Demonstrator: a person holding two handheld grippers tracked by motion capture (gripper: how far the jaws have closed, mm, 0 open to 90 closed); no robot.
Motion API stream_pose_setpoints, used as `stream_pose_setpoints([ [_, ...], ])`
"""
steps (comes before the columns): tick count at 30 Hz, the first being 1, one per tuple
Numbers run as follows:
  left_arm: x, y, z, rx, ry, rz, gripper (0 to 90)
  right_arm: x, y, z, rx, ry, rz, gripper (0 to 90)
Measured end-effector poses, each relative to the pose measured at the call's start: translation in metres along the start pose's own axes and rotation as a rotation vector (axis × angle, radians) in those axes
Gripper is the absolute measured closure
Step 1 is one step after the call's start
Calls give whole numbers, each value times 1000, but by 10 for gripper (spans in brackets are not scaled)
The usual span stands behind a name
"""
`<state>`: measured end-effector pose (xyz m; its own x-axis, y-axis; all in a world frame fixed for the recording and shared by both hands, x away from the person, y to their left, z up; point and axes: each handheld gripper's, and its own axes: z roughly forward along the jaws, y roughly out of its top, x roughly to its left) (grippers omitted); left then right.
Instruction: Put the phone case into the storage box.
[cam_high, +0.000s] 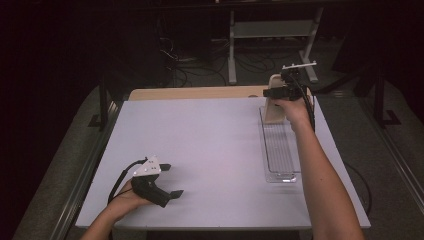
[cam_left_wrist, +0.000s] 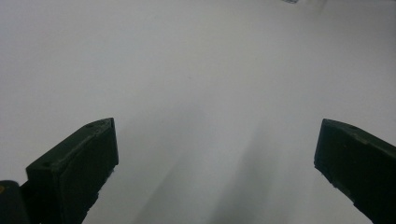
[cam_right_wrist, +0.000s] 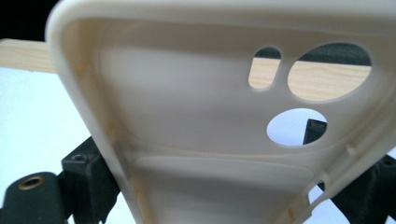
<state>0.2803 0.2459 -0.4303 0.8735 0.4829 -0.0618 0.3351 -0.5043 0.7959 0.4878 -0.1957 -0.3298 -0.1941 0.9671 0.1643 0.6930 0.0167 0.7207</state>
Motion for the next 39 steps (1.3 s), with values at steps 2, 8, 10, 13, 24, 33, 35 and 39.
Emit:
stream_pose_setpoints([
  [2, 0, 0, 0, 1, 0, 0, 0, 0, -1, 4, 13, -27, -7, 99],
  [8, 0, 0, 1, 3, -3, -1, 0, 1, -4, 16, 50, -59, -15, 99],
  [10, 0, 0, 2, 4, -8, 3, 0, 1, -4, 20, 63, -69, -9, 99],
  [13, 0, 0, 2, 7, -11, 4, 0, 1, -6, 26, 86, -89, -24, 99],
  [24, -1, -1, 3, -4, -17, -12, 0, 1, -10, 43, 132, -130, -3, 98],
  [33, -1, -1, 4, 7, -18, -10, 0, 0, -11, 56, 114, -146, -15, 92],
  [35, -1, -1, 4, 9, -18, -8, 0, 0, -12, 58, 107, -142, -9, 91],
  [39, -1, -1, 5, 9, -18, -10, 0, -1, -13, 60, 106, -134, -14, 88],
])
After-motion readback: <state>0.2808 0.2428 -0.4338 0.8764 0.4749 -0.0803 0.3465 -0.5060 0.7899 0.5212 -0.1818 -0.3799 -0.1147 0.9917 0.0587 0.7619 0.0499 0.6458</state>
